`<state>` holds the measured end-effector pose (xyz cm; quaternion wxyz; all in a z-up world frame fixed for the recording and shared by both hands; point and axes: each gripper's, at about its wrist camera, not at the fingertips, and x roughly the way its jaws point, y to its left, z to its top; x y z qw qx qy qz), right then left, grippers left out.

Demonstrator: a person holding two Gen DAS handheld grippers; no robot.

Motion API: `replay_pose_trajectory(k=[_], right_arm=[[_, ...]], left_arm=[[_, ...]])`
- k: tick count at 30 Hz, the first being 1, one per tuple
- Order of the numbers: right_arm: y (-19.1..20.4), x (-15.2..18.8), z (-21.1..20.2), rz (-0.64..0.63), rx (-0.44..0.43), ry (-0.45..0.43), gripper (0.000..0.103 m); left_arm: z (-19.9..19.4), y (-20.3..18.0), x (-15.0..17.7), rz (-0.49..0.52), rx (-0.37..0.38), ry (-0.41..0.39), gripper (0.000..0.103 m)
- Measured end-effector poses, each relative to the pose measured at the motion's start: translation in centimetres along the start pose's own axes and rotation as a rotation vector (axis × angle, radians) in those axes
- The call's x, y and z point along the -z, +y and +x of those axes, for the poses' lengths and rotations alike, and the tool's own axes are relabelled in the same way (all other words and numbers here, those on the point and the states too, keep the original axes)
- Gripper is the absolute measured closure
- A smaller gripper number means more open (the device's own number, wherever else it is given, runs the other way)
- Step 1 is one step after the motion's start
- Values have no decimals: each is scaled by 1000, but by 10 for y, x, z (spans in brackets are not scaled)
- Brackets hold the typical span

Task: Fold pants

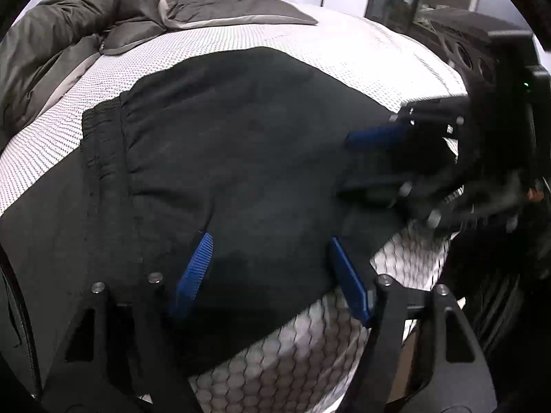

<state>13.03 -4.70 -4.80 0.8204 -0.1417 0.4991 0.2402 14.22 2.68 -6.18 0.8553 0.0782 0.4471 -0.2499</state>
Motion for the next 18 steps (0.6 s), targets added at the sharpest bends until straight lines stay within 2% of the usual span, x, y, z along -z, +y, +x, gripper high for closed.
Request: replay_pose_trajectory(k=[3,6,9,10,12,13,15,16,18], right_arm=[[-16,14,-17,-11,38,5,46],[-36,27,-27,32,34,1,46],[-38,31,-32,45,37,-18,45],[-36,31,-37,38,46,-38,45],[-33,33,-50,29,5,-90,45],[-32,33,-49,26,-15,-77,45],[-33,37,-30,6,19,10,45],[-33,39,-25,2,19,26,45],[-35,41,-32,15,8,-1,43]], left_arm=[[-11,4,12,8,-46,8,34],[-18,10,17,-16,-43,-1,34],[-23,12,19,-28,-56,-18,34],[-24,12,19,-36,-56,-25,33],[-24,17,21,-63,-41,-31,33],[-22,19,21,-70,-37,-30,33],[-21,18,23,-81,-30,-35,33],[-23,18,24,-92,-28,-41,33],[-34,24,30,-144,-24,-67,33]])
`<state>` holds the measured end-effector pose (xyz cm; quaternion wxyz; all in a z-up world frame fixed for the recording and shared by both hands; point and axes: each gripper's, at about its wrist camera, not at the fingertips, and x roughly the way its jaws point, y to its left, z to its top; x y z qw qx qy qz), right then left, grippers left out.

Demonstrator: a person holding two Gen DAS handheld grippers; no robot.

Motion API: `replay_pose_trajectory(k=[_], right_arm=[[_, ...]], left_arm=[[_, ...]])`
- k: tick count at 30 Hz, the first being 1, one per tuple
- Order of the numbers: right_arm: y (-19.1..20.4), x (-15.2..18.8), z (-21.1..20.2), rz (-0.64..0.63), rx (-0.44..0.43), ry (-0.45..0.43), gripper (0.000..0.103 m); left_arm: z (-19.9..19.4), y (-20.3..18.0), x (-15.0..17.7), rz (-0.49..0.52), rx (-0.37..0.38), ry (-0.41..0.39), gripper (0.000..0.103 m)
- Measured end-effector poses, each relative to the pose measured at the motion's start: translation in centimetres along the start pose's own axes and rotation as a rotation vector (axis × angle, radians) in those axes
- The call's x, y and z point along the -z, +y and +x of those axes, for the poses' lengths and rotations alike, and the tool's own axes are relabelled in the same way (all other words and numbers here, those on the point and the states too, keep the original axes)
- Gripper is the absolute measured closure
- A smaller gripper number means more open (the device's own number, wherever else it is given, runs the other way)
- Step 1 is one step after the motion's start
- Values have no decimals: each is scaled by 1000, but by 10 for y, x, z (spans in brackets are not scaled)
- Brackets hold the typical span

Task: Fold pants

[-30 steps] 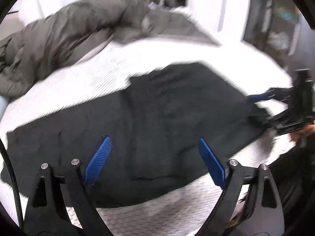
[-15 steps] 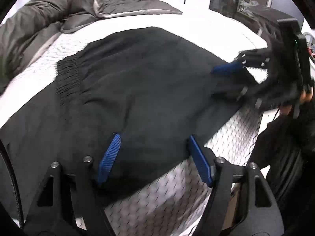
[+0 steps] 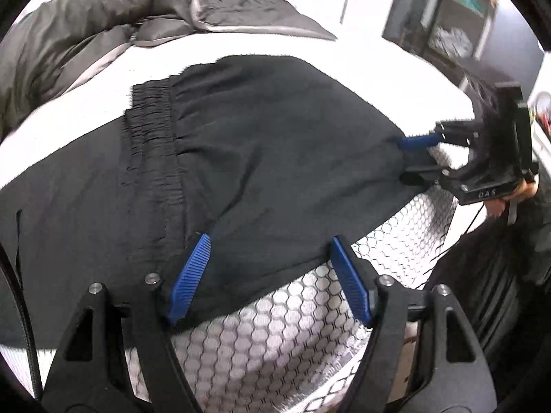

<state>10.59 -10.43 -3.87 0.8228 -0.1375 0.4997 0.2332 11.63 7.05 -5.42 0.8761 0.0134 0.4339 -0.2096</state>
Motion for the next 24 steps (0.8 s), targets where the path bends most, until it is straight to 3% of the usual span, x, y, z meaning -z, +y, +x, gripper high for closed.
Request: replay_pose_trajectory(k=[3,5,8,10,12,14,15,18,21,24], right_arm=[[-13,9,-14,58,-28,-24,42],[-19,9,-25,90,-48,-65,40],[-32,9,-40,159,-59,-137,20],[-48,8,-48,247,-28,-178,13],[-62,9,-49,335,-15,-190,13],[-71,12,-50,391,-15,-188,13],[-74,13,-50,408,-22,-180,13],[-74,15,-54,395,-20,-188,13],[-69,14,-54,362,-23,-185,13],[-63,12,-47,337,-14,-161,13]], left_arm=[[-25,12,10,-101,-12,-62,33],[-47,22,15,-175,-55,-100,26],[-94,54,27,-348,-133,-215,11],[-122,88,41,-511,-250,-281,1],[-141,126,60,-694,-329,-347,1],[-147,162,78,-871,-345,-371,1],[-145,187,91,-974,-311,-378,1],[-129,233,110,-1122,-215,-388,3],[-117,259,110,-1173,-232,-399,10],[-117,269,89,-1122,-350,-412,27]])
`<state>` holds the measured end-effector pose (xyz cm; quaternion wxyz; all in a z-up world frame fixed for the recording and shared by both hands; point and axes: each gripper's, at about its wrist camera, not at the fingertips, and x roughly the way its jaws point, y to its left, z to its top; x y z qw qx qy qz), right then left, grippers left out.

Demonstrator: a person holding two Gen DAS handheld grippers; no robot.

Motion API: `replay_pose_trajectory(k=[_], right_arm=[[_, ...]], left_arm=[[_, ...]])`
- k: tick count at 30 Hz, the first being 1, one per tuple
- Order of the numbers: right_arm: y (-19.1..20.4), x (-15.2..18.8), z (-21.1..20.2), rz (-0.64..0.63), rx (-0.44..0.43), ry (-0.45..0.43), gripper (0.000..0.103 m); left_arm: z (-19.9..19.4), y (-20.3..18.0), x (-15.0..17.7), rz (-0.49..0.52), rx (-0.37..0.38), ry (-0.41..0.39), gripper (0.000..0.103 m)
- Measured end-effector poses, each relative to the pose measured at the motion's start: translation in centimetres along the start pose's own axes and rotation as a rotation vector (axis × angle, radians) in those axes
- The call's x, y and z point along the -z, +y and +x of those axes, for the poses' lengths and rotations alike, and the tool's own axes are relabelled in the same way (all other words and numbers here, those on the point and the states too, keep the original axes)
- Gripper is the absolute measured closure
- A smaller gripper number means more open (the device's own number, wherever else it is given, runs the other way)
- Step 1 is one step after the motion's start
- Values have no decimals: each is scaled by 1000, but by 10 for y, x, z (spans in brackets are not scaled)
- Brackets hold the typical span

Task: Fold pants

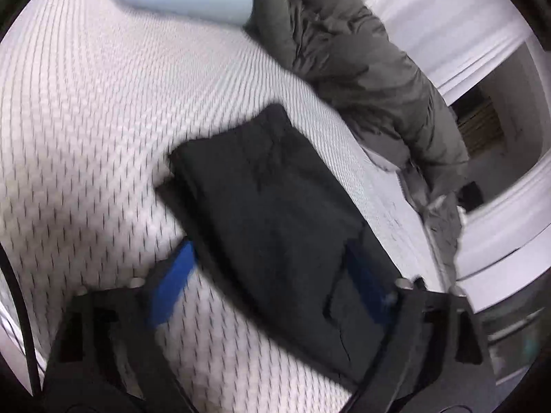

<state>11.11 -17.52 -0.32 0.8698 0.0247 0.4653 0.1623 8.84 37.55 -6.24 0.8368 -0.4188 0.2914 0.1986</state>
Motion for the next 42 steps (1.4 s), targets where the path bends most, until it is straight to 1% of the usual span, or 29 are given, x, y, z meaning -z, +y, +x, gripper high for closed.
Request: replay_pose_trajectory(k=[1,2,3,4,8,12,14,15,16,18,19,21,22,23,24,25,26,27,29,30,32,34,35,36,37,38,39,40,42], right_arm=[[2,0,2,-7,1,6,13],[4,1,4,-17,2,13,13],[5,1,5,-23,3,17,13],[7,2,7,-31,4,22,13],[12,2,9,-52,0,22,13],[7,2,7,-43,-1,14,13],[5,2,5,-37,-2,8,13],[6,2,5,-35,-1,6,13],[6,1,5,-34,-1,3,13],[6,1,5,-33,3,-1,13],[5,2,5,-29,6,-4,13],[0,2,4,-14,17,-5,13],[-3,2,4,-4,23,-6,13],[-6,2,4,6,31,-7,13],[-10,2,3,17,42,-9,13],[-13,3,2,25,49,-11,13],[-18,4,1,37,58,-14,13],[-20,4,0,46,63,-15,13],[-26,4,-2,66,72,-16,13],[-28,5,-3,73,74,-17,13],[-28,5,-4,76,61,-20,13],[-24,4,-4,75,25,-23,13],[-20,3,-3,74,-4,-22,13],[-16,1,-2,73,-34,-21,13],[-11,0,0,67,-68,-18,13],[-5,-3,3,50,-91,-11,13],[-1,-5,6,41,-93,-8,15],[3,-8,8,39,-97,-9,19],[8,-15,15,57,-145,-3,22]], left_arm=[[3,-4,-3,7,-25,-9,44],[10,-7,-6,14,-53,-18,73],[14,-9,-10,44,-93,-25,86],[17,-14,-11,70,-103,-21,97],[-9,-41,-9,185,-113,-107,103],[-56,-103,5,332,-32,-187,103],[-78,-146,22,440,34,-212,103],[-89,-177,35,507,92,-218,103],[-96,-195,45,545,133,-213,103],[-106,-238,70,629,232,-185,103],[-109,-264,89,677,297,-153,103],[-107,-299,121,739,407,-57,101],[-100,-318,144,781,464,23,94],[-93,-330,161,819,497,90,80],[-84,-341,181,864,530,167,70],[-75,-346,200,900,559,238,50],[-72,-345,210,908,578,259,45],[-69,-339,219,907,602,272,44],[-65,-330,220,905,597,293,36],[-65,-322,218,896,576,285,33],[-57,-312,202,890,514,231,22],[-40,-294,189,913,396,137,20],[-29,-288,187,917,352,111,20],[-16,-276,184,916,285,87,20],[3,-264,180,902,220,95,20],[22,-255,178,893,167,129,21],[39,-247,178,894,116,187,21],[46,-243,181,915,96,210,21],[53,-242,189,991,68,193,20]])
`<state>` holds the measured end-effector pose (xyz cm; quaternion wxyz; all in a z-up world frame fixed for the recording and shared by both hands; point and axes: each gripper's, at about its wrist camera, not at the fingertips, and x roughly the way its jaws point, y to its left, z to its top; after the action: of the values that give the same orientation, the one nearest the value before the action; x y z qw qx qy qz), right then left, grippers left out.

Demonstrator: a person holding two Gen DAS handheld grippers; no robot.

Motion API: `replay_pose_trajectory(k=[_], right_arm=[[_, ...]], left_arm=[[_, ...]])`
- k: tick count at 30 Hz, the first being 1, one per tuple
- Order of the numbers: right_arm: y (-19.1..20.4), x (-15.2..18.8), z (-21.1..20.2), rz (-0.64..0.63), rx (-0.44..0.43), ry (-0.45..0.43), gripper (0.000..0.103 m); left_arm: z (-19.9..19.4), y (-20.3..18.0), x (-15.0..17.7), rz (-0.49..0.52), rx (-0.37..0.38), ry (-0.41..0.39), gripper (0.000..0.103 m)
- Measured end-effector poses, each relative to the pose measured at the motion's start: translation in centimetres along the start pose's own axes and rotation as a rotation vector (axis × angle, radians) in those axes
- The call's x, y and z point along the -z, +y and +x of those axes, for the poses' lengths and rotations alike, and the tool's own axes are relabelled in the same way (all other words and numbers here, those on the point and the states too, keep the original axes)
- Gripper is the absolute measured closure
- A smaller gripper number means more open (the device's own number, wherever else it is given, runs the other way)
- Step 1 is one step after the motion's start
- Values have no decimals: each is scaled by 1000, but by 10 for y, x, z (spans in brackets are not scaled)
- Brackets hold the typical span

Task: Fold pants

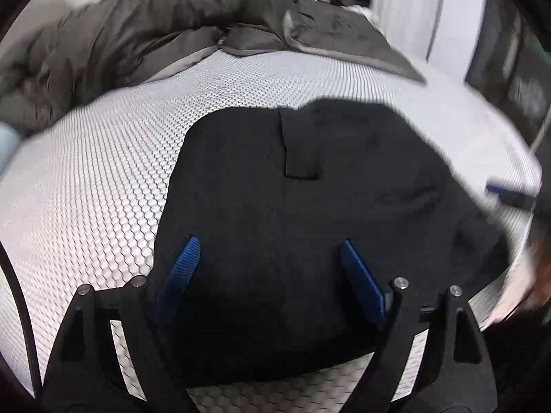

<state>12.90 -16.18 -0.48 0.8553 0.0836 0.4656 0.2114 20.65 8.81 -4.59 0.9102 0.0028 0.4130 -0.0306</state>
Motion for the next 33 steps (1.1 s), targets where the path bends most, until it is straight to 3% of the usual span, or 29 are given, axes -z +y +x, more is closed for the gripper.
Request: replay_pose_trajectory(k=[3,5,8,9,10,13,15,17,19,20,23,26,30,33], right_arm=[[5,-11,19,31,-73,50,22],[4,-15,43,46,-58,119,22],[-1,-28,68,91,-77,134,26],[-1,-36,76,106,-86,128,33],[0,-39,80,99,-64,130,61],[15,-47,82,11,10,116,83],[33,-55,63,-73,29,8,84],[36,-58,60,-106,82,-4,81],[29,-52,77,-120,156,85,55],[22,-49,85,-112,198,122,49],[12,-44,73,-64,171,105,45],[14,-34,44,-96,209,43,45],[5,-22,23,-7,-7,50,45],[12,-18,25,-7,-106,63,45]], left_arm=[[6,-9,3,63,-4,1,18],[1,-16,12,84,0,3,16],[0,-22,14,92,8,5,16],[5,-21,10,88,16,5,16],[4,-19,10,81,27,3,16],[-8,-18,14,75,43,-6,16],[-22,-17,21,73,60,-16,16],[-26,-15,24,73,58,-14,16],[-24,-13,29,77,37,5,16],[-24,-12,30,73,34,8,16],[-29,-9,29,46,31,-4,16],[-33,-6,27,12,34,-9,16],[-30,-6,23,1,32,-8,16],[-25,-11,23,18,13,4,16]])
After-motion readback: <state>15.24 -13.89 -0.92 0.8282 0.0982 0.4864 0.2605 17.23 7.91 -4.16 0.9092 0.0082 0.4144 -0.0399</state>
